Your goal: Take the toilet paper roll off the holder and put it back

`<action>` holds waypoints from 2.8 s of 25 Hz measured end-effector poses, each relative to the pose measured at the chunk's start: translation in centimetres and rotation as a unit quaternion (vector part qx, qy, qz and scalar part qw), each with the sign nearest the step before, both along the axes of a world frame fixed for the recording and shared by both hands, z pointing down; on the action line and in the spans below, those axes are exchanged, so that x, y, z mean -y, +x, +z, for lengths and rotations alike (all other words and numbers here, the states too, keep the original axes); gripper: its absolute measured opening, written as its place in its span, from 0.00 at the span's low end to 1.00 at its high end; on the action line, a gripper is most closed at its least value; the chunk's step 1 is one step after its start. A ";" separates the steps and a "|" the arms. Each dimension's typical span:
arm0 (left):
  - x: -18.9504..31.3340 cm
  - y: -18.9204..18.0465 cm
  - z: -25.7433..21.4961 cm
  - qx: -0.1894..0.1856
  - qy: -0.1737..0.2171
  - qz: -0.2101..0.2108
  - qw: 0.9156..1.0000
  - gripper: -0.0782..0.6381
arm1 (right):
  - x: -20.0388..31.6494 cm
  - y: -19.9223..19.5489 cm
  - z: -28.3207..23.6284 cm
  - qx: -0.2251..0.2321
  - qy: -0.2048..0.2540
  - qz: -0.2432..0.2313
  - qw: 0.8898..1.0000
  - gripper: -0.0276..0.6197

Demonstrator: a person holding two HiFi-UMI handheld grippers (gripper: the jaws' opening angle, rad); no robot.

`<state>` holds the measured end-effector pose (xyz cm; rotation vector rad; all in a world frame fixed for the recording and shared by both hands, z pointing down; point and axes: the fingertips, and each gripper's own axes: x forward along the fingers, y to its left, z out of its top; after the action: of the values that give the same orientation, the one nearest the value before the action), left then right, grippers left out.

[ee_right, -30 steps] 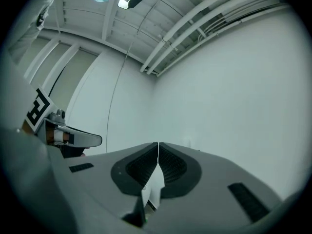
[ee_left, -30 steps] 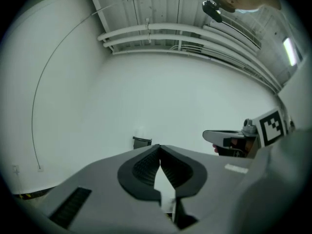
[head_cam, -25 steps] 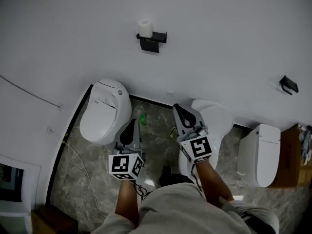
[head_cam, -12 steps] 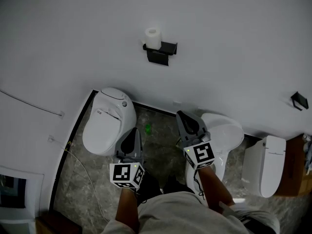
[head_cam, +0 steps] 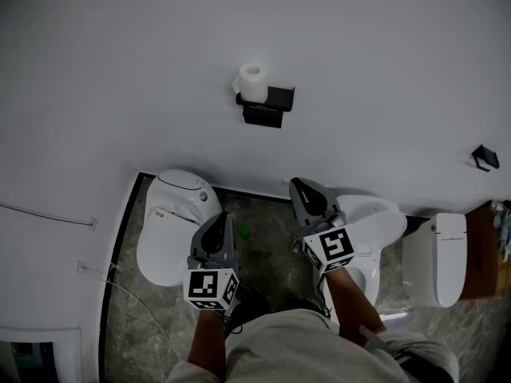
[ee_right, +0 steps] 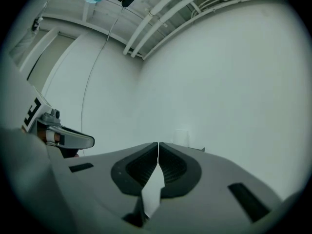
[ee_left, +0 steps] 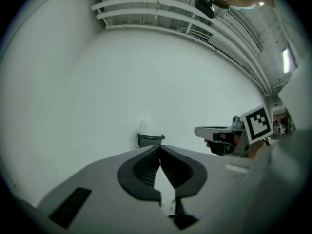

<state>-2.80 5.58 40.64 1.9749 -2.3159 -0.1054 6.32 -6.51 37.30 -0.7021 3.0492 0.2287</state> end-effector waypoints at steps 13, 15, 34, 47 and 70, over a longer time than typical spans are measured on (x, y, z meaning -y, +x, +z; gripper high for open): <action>0.7 -6.8 1.6 -0.013 0.002 0.049 0.999 0.12 | 1.3 -6.6 0.8 -0.013 -0.004 0.054 0.998 0.05; 1.3 -7.8 1.7 -0.014 0.002 0.048 0.999 0.12 | 2.2 -7.3 0.9 -0.012 -0.005 0.058 0.998 0.05; 12.0 -13.0 1.2 -0.004 -0.006 0.062 0.998 0.12 | 12.4 -13.5 -1.1 0.011 -0.006 0.052 0.999 0.05; 16.4 -16.5 1.3 -0.008 -0.011 0.059 0.998 0.12 | 16.7 -18.3 -0.9 0.005 -0.022 0.032 0.999 0.29; 16.3 -20.2 2.5 -0.010 -0.038 0.014 0.999 0.12 | 22.5 -22.4 0.6 -0.005 -0.094 0.096 0.991 0.66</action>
<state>-23.02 -10.73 43.13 1.9597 -2.2437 -0.0351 -16.07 -29.04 37.87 -1.0089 3.0392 -0.0585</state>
